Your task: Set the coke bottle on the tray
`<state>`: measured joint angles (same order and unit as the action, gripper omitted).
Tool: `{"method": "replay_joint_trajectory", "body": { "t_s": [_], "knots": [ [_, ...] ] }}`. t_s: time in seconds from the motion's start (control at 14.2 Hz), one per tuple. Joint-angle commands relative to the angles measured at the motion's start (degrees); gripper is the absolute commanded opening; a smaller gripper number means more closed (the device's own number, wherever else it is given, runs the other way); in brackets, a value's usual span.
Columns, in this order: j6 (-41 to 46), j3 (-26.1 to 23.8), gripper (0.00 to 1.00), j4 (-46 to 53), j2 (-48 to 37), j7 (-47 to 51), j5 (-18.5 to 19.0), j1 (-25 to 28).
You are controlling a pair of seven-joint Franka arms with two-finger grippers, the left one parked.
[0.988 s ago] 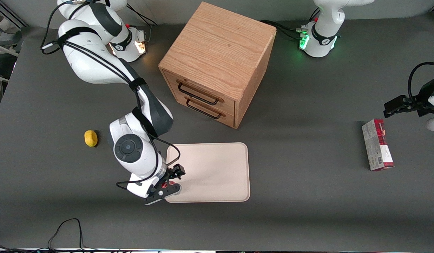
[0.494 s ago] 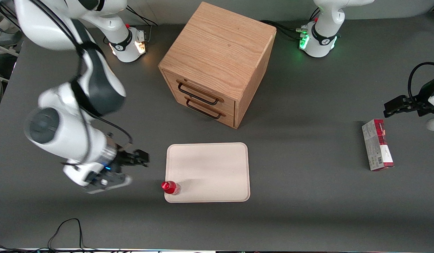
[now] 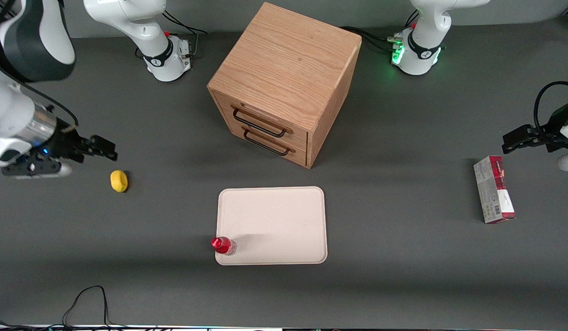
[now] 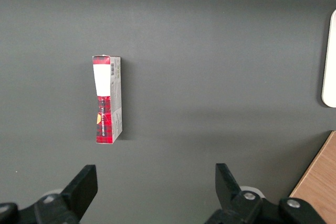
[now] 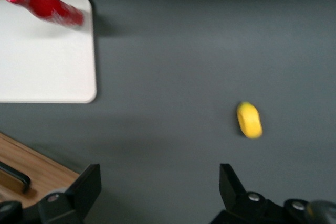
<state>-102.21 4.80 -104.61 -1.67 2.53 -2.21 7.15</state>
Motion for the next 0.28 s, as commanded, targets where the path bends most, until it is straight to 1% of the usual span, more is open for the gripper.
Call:
{"method": "replay_joint_trajectory", "body": {
  "t_s": [0.0, 0.21],
  "knots": [
    [0.9, 0.3, 1.0, -4.6, -5.2, -0.5, 3.5, 0.6],
    [2.6, 0.5, 1.0, -1.4, -4.4, 0.5, 3.5, 0.6]
  ]
}}
